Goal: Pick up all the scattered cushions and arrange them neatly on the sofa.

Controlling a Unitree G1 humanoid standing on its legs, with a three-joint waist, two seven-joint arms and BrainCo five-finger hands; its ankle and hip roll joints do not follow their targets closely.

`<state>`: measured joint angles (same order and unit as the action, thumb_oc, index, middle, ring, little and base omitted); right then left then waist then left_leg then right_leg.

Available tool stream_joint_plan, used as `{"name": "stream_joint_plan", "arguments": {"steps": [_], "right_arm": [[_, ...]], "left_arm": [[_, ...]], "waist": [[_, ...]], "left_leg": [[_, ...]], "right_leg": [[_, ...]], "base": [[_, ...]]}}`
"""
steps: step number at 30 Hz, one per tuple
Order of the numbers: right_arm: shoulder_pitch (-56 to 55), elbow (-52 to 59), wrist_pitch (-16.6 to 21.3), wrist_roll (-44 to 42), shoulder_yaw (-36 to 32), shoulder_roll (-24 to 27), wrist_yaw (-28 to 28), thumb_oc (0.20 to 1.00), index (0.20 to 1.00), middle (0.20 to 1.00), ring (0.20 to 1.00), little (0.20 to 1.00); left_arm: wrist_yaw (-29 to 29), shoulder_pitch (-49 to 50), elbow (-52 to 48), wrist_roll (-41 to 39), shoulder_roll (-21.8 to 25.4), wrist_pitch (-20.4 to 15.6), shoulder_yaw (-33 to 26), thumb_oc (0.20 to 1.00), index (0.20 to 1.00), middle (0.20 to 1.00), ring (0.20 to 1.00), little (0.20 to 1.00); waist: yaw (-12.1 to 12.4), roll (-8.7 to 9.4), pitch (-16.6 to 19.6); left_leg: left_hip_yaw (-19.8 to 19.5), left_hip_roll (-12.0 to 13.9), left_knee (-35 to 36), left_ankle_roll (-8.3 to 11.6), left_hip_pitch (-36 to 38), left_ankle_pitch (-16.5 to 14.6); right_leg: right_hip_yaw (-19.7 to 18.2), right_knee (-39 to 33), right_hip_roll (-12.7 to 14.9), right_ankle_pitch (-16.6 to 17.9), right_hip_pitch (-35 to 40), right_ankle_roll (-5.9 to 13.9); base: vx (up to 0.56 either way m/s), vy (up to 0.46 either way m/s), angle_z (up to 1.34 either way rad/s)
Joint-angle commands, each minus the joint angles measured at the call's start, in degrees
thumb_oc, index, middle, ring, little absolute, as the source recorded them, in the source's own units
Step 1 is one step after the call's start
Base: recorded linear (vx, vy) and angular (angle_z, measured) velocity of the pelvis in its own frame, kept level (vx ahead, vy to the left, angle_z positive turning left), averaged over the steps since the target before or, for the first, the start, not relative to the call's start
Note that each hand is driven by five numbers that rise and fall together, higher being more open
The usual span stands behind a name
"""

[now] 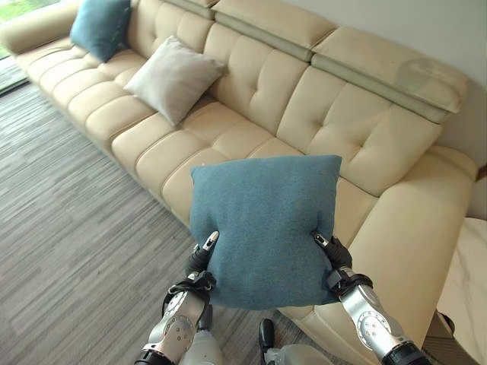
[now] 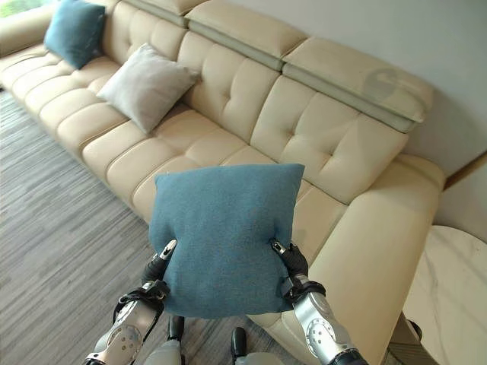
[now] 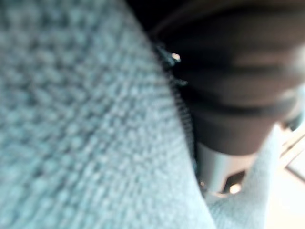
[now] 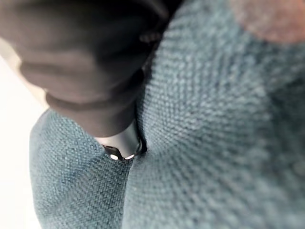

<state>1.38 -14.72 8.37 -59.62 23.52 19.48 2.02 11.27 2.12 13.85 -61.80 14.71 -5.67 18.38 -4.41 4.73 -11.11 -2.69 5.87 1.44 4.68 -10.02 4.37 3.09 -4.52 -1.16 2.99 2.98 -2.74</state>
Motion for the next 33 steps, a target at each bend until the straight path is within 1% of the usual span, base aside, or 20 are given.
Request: {"name": "stream_joint_plan", "arguments": {"steps": [1, 4, 7, 9, 11, 12, 14, 15, 16, 17, 18, 19, 21, 23, 24, 27, 29, 31, 32, 33], "right_arm": [[3.55, 8.75, 0.06, -0.01, 5.32, -9.71, -5.03, 0.200, 0.200, 0.200, 0.200, 0.200], [2.52, 8.51, -1.44, -0.71, 6.14, -9.48, -6.21, 0.200, 0.200, 0.200, 0.200, 0.200], [2.24, 8.36, -2.62, -0.82, 6.52, -9.65, -6.25, 0.200, 0.200, 0.200, 0.200, 0.200], [1.99, 8.31, -3.11, -0.99, 7.14, -9.90, -6.40, 0.200, 0.200, 0.200, 0.200, 0.200], [2.09, 7.67, -4.28, -1.98, 8.01, -10.95, -6.66, 0.200, 0.200, 0.200, 0.200, 0.200], [2.26, 6.95, -4.56, -2.16, 8.68, -11.55, -6.84, 0.200, 0.200, 0.200, 0.200, 0.200], [2.46, 6.51, -4.77, -2.38, 9.40, -12.45, -6.91, 0.200, 0.200, 0.200, 0.200, 0.200], [2.45, 6.40, -4.44, -2.73, 9.80, -13.19, -6.85, 0.200, 0.200, 0.200, 0.200, 0.200], [3.34, 6.51, -4.37, -2.24, 10.31, -13.42, -6.80, 0.200, 0.200, 0.200, 0.200, 0.200], [3.62, 6.51, -4.57, -1.38, 10.45, -12.45, -6.41, 0.200, 0.200, 0.200, 0.200, 0.200], [3.24, 7.04, -5.11, -0.85, 10.41, -12.11, -6.65, 0.200, 0.200, 0.200, 0.200, 0.200], [3.08, 7.04, -4.27, -2.37, 10.22, -11.81, -6.76, 0.200, 0.200, 0.200, 0.200, 0.200], [2.96, 7.01, -4.12, -1.73, 9.75, -11.43, -6.56, 0.200, 0.200, 0.200, 0.200, 0.200], [3.07, 7.08, -3.96, -2.04, 9.45, -10.91, -6.63, 0.200, 0.200, 0.200, 0.200, 0.200], [3.41, 6.91, -4.11, -2.03, 9.27, -10.13, -6.41, 0.200, 0.200, 0.200, 0.200, 0.200], [2.87, 7.14, -4.59, -1.70, 8.97, -9.45, -6.14, 0.200, 0.200, 0.200, 0.200, 0.200], [2.45, 7.07, -4.56, -1.66, 8.64, -9.53, -5.93, 0.200, 0.200, 0.200, 0.200, 0.200], [2.50, 7.01, -4.29, -1.67, 8.13, -9.37, -5.74, 0.200, 0.200, 0.200, 0.200, 0.200], [1.90, 7.22, -4.10, -1.43, 7.63, -9.60, -5.41, 0.200, 0.200, 0.200, 0.200, 0.200], [1.36, 7.17, -4.34, -1.28, 7.96, -10.13, -5.37, 0.200, 0.200, 0.200, 0.200, 0.200]], "left_arm": [[-5.42, -6.84, -8.73, 3.30, -8.20, -0.73, 8.36, 0.200, 0.200, 0.200, 0.200, 0.200], [-6.58, -5.48, -8.73, 4.25, -7.90, 0.05, 8.81, 0.200, 0.200, 0.200, 0.200, 0.200], [-6.97, -5.55, -8.54, 4.61, -7.28, 0.40, 9.47, 0.200, 0.200, 0.200, 0.200, 0.200], [-6.98, -5.47, -8.66, 4.61, -6.99, 0.43, 9.54, 0.200, 0.200, 0.200, 0.200, 0.200], [-6.68, -5.74, -8.56, 4.20, -6.67, 0.40, 9.39, 0.200, 0.200, 0.200, 0.200, 0.200], [-6.08, -5.80, -8.62, 4.43, -6.16, 0.27, 8.72, 0.200, 0.200, 0.200, 0.200, 0.200], [-5.23, -5.81, -9.02, 4.98, -5.51, -0.30, 7.88, 0.200, 0.200, 0.200, 0.200, 0.200], [-4.56, -5.68, -9.02, 4.48, -5.55, -0.84, 7.15, 0.200, 0.200, 0.200, 0.200, 0.200], [-4.25, -5.57, -9.20, 4.47, -5.36, -0.81, 6.48, 0.200, 0.200, 0.200, 0.200, 0.200], [-4.07, -5.42, -8.96, 4.95, -5.18, -0.39, 6.23, 0.200, 0.200, 0.200, 0.200, 0.200], [-4.47, -5.09, -9.08, 4.73, -5.59, -0.10, 6.59, 0.200, 0.200, 0.200, 0.200, 0.200], [-4.90, -5.78, -8.74, 3.81, -6.53, -0.28, 6.06, 0.200, 0.200, 0.200, 0.200, 0.200], [-5.15, -5.37, -8.93, 3.79, -6.92, 0.23, 6.35, 0.200, 0.200, 0.200, 0.200, 0.200], [-5.34, -5.25, -9.04, 3.49, -7.00, 0.52, 6.64, 0.200, 0.200, 0.200, 0.200, 0.200], [-5.13, -5.81, -8.63, 3.12, -7.40, 0.33, 6.92, 0.200, 0.200, 0.200, 0.200, 0.200], [-4.82, -5.81, -9.05, 3.48, -7.65, 0.80, 6.87, 0.200, 0.200, 0.200, 0.200, 0.200], [-4.55, -5.84, -9.00, 3.80, -7.70, 0.88, 6.96, 0.200, 0.200, 0.200, 0.200, 0.200], [-4.27, -6.15, -8.72, 4.07, -7.69, 0.77, 7.09, 0.200, 0.200, 0.200, 0.200, 0.200], [-4.30, -5.64, -9.11, 4.20, -7.52, 0.47, 7.29, 0.200, 0.200, 0.200, 0.200, 0.200], [-4.27, -5.09, -9.23, 5.48, -7.14, 0.87, 7.43, 0.200, 0.200, 0.200, 0.200, 0.200]], "waist": [[1.51, -0.74, 0.33], [1.25, -2.59, 1.04], [1.07, -2.95, 1.57], [0.88, -3.04, 1.86], [1.24, -2.81, 2.07], [1.34, -2.91, 1.47], [1.43, -3.31, 0.84], [1.09, -3.25, 0.75], [1.05, -2.99, 1.02], [0.42, -2.75, 0.99], [0.29, -2.32, 1.29], [0.42, -2.19, 2.13], [0.02, -2.46, 3.10], [-0.03, -2.33, 3.00], [0.27, -2.03, 2.43], [0.91, -1.77, 2.25], [1.42, -2.22, 1.88], [1.68, -2.23, 1.39], [1.47, -3.69, 2.10], [1.28, -4.09, 2.96]], "left_leg": [[-5.49, -1.48, 1.63, 1.18, 0.13, -1.20], [-6.22, -1.50, 2.27, 1.29, 1.98, -0.51], [-4.96, -2.10, 1.69, 0.58, 2.93, -0.80], [-3.50, -2.80, 1.17, -0.46, 3.66, -1.63], [1.32, -3.64, -0.24, -2.58, 4.61, -3.68], [4.59, -3.58, -0.28, -3.57, 6.37, -4.80], [7.13, -3.03, 0.51, -3.75, 8.01, -5.30], [9.74, -3.22, 1.88, -3.67, 10.83, -6.08], [11.85, -3.41, 1.95, -3.51, 12.02, -6.93], [13.44, -3.46, 1.06, -3.25, 13.90, -8.86], [12.95, -3.81, 0.50, -3.28, 14.29, -9.11], [12.96, -3.74, 0.49, -2.66, 15.12, -9.49], [12.49, -3.29, -0.81, -2.12, 15.40, -10.82], [11.54, -2.93, -6.07, -1.57, 14.34, -11.69], [9.57, -2.74, -11.13, -0.69, 11.68, -10.00], [9.29, -0.72, -7.19, -0.40, 8.16, -7.82], [8.35, 0.92, -3.65, 0.37, 5.79, -3.96], [8.60, 1.64, -1.83, 0.60, 4.85, -2.94], [8.40, 2.18, 1.66, 0.90, 6.88, -1.98], [8.69, 1.38, 2.97, 0.73, 8.67, -2.24]], "right_leg": [[-5.08, 6.09, 1.73, -10.92, -0.92, 5.76], [-7.43, 6.56, 2.14, -11.09, -0.48, 6.18], [-8.48, 6.28, 3.55, -11.03, -0.26, 6.96], [-10.43, 6.29, 4.57, -10.46, -0.75, 7.75], [-13.19, 8.82, 5.95, -9.81, -3.19, 9.16], [-12.35, 14.03, 5.95, -8.92, -5.79, 10.19], [-7.80, 18.99, 6.26, -8.32, -9.09, 10.96], [-0.91, 18.44, 7.20, -7.53, -10.80, 11.08], [6.18, 13.55, 7.58, -5.98, -12.20, 9.99], [11.11, 8.05, 6.52, -4.83, -12.69, 9.14], [10.01, 7.09, 6.22, -4.46, -11.59, 8.63], [10.51, 6.01, 6.27, -3.79, -10.03, 8.55], [10.47, 5.68, 6.07, -4.48, -8.85, 7.91], [10.28, 5.73, 5.87, -5.29, -7.55, 7.07], [10.08, 5.12, 5.82, -6.11, -6.14, 6.16], [9.83, 4.16, 6.50, -7.06, -4.01, 6.74], [9.42, 4.36, 6.47, -7.80, -3.25, 6.99], [9.47, 4.69, 6.69, -8.49, -2.75, 7.02], [8.71, 5.20, 6.31, -9.10, -1.70, 7.48], [7.82, 4.92, 6.49, -8.86, -0.72, 7.63]], "base": [[0.37, 0.340, -1.02], [0.18, 0.269, -1.51], [0.14, 0.216, -0.76], [0.10, 0.245, -0.33], [0.11, 0.384, -1.04], [0.10, 0.332, -1.76], [0.07, 0.174, -1.54], [0.16, 0.092, -1.34], [0.32, -0.011, -1.41], [0.32, -0.098, -1.40], [0.38, -0.179, -0.75], [0.30, -0.161, -0.05], [0.26, -0.142, 0.29], [0.18, -0.107, 0.53], [0.17, -0.052, 0.31], [0.15, 0.055, 0.00], [0.10, 0.091, -0.13], [0.13, 0.122, -0.30], [0.31, 0.270, -0.31], [0.33, 0.283, -0.28]]}}
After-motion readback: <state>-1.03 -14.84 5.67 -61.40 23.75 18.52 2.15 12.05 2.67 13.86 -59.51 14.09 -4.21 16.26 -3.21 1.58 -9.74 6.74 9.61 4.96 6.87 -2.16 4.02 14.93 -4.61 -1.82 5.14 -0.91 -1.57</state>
